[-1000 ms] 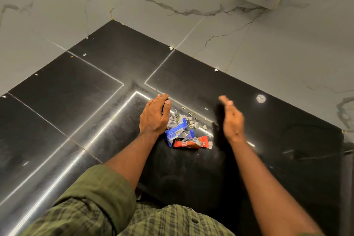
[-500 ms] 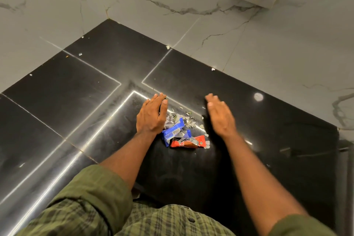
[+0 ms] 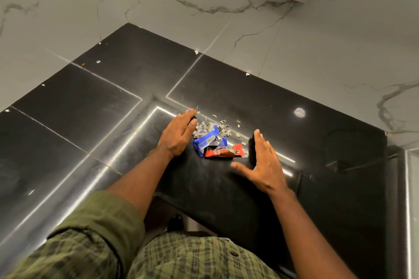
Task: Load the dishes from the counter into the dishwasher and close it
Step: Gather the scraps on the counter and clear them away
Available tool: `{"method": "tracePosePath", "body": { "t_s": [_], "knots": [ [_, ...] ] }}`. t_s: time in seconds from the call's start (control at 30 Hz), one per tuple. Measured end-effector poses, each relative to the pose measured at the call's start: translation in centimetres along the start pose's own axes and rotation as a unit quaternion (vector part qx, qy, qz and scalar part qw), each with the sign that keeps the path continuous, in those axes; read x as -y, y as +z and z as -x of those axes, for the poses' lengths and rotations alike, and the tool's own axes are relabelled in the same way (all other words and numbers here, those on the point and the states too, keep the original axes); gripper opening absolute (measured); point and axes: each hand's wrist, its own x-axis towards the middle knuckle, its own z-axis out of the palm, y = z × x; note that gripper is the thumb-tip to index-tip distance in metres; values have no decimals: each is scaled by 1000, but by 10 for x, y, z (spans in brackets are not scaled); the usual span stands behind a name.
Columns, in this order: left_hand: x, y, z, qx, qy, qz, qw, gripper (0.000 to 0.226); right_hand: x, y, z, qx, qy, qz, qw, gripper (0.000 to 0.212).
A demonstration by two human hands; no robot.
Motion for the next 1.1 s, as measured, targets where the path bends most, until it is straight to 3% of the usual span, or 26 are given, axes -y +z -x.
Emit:
{"method": "tracePosePath", "body": {
  "t_s": [0.13,0.37,0.63,0.87,1.1],
  "knots": [
    [-2,-2,23,-43,-14,109,993,72,12,15,9,1,-7,74,997,150],
    [0,-5,31,-123,-37,225,966,61,64,39,-26,10,18,91,996,163],
    [4,-12,26,-156,-35,276,948,66,109,63,-76,-9,12,67,998,162],
    [5,-14,21,-170,-45,339,924,57,148,77,-118,18,-27,80,996,157],
    [9,-11,2,-192,-69,242,949,74,153,84,-146,24,-71,70,995,138]
  ]
}}
